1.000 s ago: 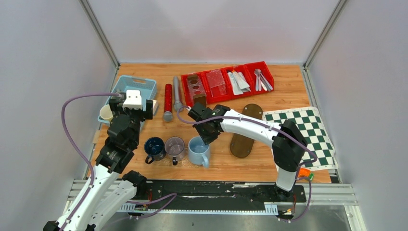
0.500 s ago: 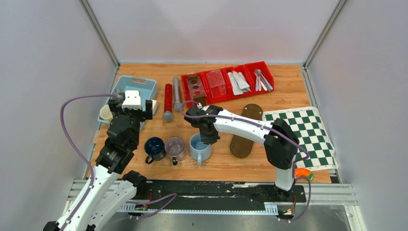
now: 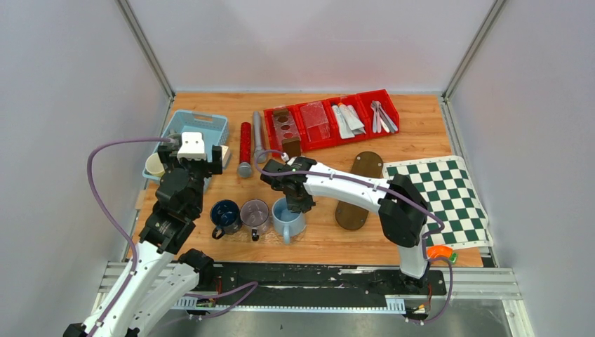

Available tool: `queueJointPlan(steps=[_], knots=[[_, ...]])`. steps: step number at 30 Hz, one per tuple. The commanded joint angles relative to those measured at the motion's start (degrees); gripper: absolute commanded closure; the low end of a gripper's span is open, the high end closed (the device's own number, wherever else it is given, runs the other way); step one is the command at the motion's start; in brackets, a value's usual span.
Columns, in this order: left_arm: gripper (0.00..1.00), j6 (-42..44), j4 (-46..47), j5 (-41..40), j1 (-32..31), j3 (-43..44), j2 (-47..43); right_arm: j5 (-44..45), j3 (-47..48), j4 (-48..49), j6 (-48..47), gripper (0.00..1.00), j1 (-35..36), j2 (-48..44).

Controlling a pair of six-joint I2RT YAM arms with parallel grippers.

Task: Prepare toiletry sets of a toothbrush and toothpaste on the tray
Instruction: Adjust the cup on the tray.

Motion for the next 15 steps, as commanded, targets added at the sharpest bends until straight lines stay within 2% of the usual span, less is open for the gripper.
queueJointPlan(steps=[1,5,15], knots=[[0.0,-1.33,2.67,-0.32,0.19,-0.45,-0.45,0.16,3.42,0.1,0.66,0.96,0.57,-0.41],[0.01,-1.25,2.7,-0.13,0.18,-0.47,-0.44,-0.56,4.07,0.19,-0.45,0.86,0.71,0.32],[0.01,-1.19,2.91,-0.03,0.18,-0.61,-0.56,-2.1,4.85,0.19,-1.92,0.75,0.8,0.72]])
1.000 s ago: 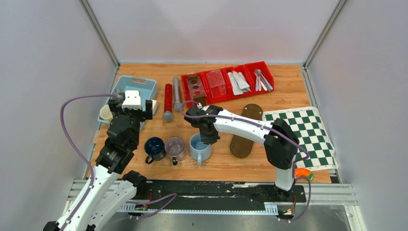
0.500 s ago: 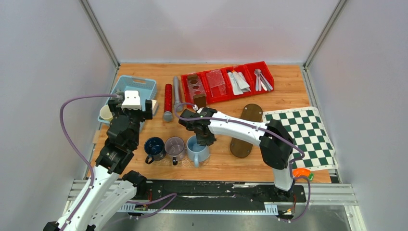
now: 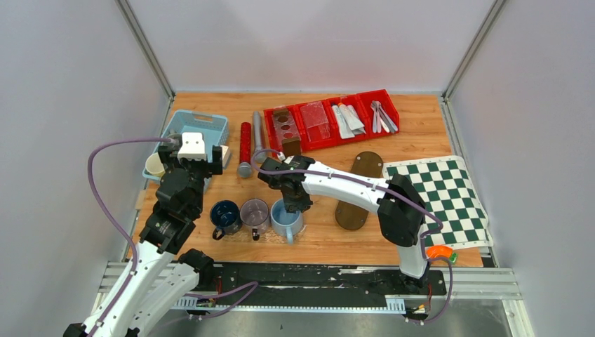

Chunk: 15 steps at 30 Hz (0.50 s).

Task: Prepare toiletry sets of a toothbrush and toothpaste on the tray
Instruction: Adjust the cup on the tray.

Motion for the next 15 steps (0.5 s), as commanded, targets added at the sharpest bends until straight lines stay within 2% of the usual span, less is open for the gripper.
queueJointPlan(steps=[1,5,11,15], knots=[[0.01,-1.17,2.87,-0.13,0.18,-0.4,-0.48,-0.66,2.45,0.69,-0.71,0.75,0.38,-0.25],[0.01,-1.18,2.95,0.0,0.22,-0.41,-0.27,-0.78,2.54,0.7,-0.78,0.78,0.29,-0.17],[0.01,-1.27,3.05,0.2,0.18,-0.5,0.12,-1.44,2.86,0.34,-0.46,0.95,0.29,-0.06],[0.01,-1.4,3.02,0.34,0.18,-0.45,0.46,-2.25,3.06,-0.28,-0.15,0.95,0.29,0.02]])
